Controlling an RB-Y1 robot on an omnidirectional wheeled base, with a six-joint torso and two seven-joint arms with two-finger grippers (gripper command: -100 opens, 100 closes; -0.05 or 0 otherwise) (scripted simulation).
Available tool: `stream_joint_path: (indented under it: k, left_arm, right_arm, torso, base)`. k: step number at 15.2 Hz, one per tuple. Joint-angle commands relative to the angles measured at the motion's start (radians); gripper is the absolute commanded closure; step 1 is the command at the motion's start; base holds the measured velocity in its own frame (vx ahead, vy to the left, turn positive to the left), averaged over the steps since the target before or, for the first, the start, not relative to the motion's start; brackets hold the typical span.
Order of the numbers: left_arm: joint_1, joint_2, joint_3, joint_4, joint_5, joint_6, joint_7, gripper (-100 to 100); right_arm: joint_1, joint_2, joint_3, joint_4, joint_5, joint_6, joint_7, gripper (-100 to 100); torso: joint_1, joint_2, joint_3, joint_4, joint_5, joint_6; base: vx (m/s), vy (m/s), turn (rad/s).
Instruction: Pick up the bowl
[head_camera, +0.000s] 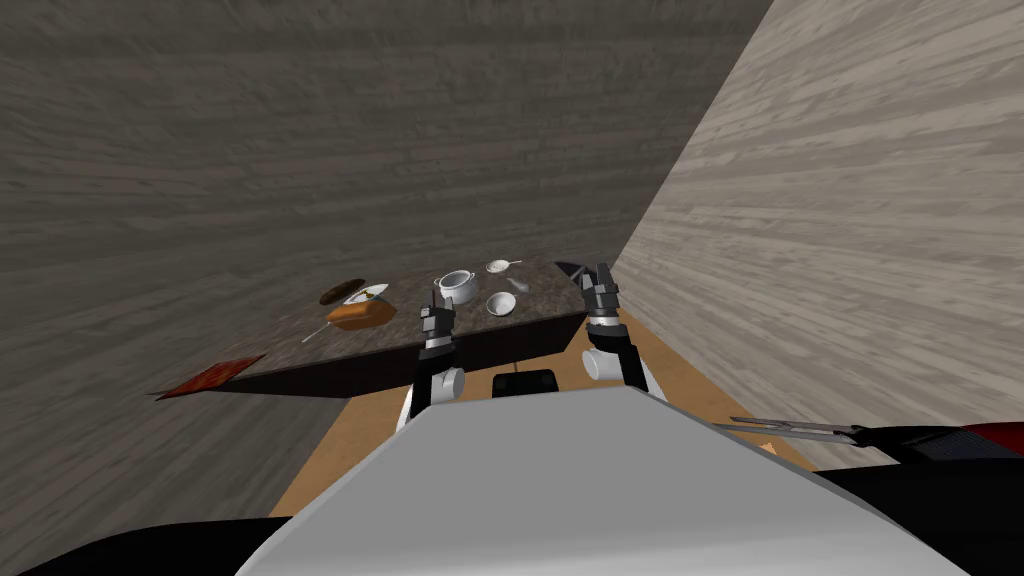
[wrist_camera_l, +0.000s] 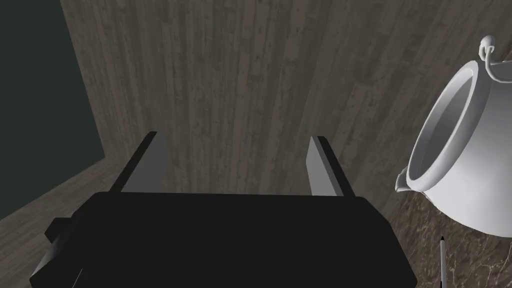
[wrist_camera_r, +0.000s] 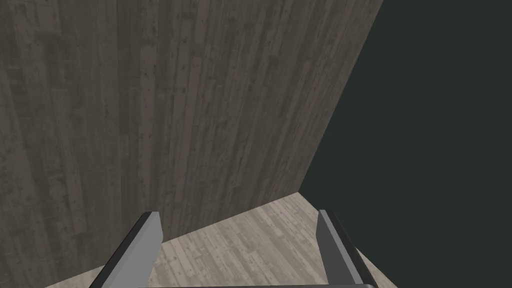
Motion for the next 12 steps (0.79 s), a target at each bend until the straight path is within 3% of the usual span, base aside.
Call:
stream_joint_path:
  k: [1, 6, 12]
  left_arm:
    - [-0.006, 0.028, 0.002, -0.002, -0.001, 0.024, -0.002, -100]
    - [-0.029, 0.083, 0.008, -0.013, -0.006, 0.114, -0.010, -100]
    - [-0.051, 0.111, 0.015, -0.023, -0.010, 0.211, -0.018, -100]
  right_arm:
    - [0.000, 0.000, 0.000, 0.000, 0.000, 0.000, 0.000, 0]
    - [0.000, 0.000, 0.000, 0.000, 0.000, 0.000, 0.000, 0]
    - [0.000, 0.000, 0.000, 0.000, 0.000, 0.000, 0.000, 0]
  torso:
    - [0.000, 0.000, 0.000, 0.000, 0.000, 0.000]
    - [-0.002, 0.000, 0.000, 0.000, -0.001, 0.000]
    - [-0.004, 0.001, 0.000, 0.000, -0.001, 0.000]
  base:
    - [-0.004, -0.010, 0.020]
    - [-0.008, -0.035, 0.036]
    - [-0.013, -0.042, 0.034]
